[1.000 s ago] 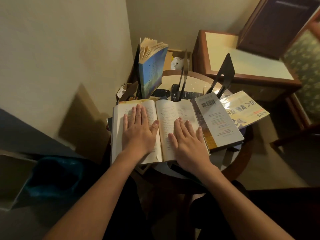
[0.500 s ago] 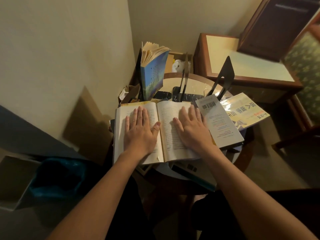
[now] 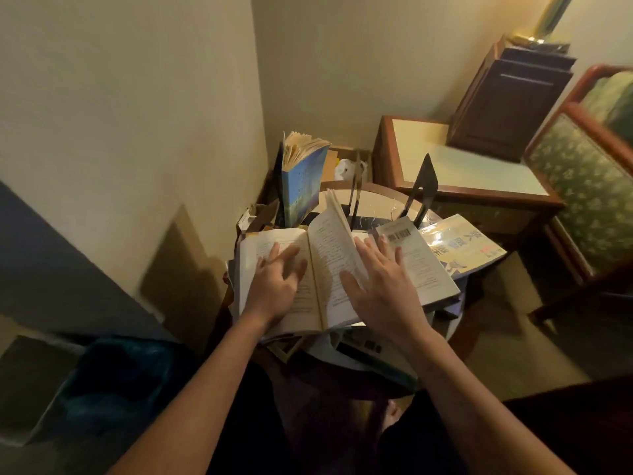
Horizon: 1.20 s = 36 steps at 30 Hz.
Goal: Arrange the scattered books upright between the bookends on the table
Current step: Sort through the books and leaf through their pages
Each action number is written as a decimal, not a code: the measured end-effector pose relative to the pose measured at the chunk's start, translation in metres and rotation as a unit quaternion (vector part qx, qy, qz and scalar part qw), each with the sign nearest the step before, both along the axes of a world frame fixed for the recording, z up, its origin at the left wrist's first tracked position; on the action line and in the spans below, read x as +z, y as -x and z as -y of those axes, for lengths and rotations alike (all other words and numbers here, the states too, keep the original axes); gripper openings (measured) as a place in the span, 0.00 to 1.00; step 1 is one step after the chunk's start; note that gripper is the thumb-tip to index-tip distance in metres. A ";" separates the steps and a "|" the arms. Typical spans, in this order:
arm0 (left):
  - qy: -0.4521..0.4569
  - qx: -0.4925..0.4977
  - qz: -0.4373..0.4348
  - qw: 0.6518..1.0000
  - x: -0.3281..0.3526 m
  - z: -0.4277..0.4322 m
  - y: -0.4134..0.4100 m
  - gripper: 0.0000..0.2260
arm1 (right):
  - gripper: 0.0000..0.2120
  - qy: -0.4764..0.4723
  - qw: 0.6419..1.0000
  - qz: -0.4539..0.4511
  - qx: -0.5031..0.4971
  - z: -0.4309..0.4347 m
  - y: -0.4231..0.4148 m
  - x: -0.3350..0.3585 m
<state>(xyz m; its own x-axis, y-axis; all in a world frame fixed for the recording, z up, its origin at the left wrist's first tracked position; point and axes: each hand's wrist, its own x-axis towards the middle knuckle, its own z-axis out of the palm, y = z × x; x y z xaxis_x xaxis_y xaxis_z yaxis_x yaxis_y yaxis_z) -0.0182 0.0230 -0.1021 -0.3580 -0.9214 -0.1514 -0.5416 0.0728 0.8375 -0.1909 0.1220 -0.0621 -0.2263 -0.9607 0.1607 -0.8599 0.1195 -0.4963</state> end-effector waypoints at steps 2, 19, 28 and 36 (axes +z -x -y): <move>-0.073 0.044 -0.106 0.991 0.012 -0.004 -0.001 0.15 | 0.33 -0.034 0.996 0.070 0.039 0.001 -0.012 0.011; 0.023 0.176 -0.018 0.984 0.004 -0.001 -0.033 0.37 | 0.30 -0.150 0.970 -0.107 0.161 0.041 -0.037 -0.039; 0.251 -0.101 0.292 0.917 -0.017 -0.011 -0.024 0.24 | 0.29 -0.143 0.973 -0.104 0.145 0.040 -0.029 -0.063; 0.200 -0.102 0.329 0.917 -0.019 0.061 0.000 0.26 | 0.29 -0.148 0.973 -0.107 0.140 0.042 -0.030 -0.067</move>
<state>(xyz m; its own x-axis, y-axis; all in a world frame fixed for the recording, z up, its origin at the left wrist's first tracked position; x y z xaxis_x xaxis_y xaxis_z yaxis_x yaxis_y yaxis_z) -0.0184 -0.0379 -0.1214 -0.4807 -0.8748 -0.0613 -0.8617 0.4582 0.2178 -0.1607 0.0802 -0.1294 0.0595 -0.9912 -0.1183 -0.9590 -0.0238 -0.2824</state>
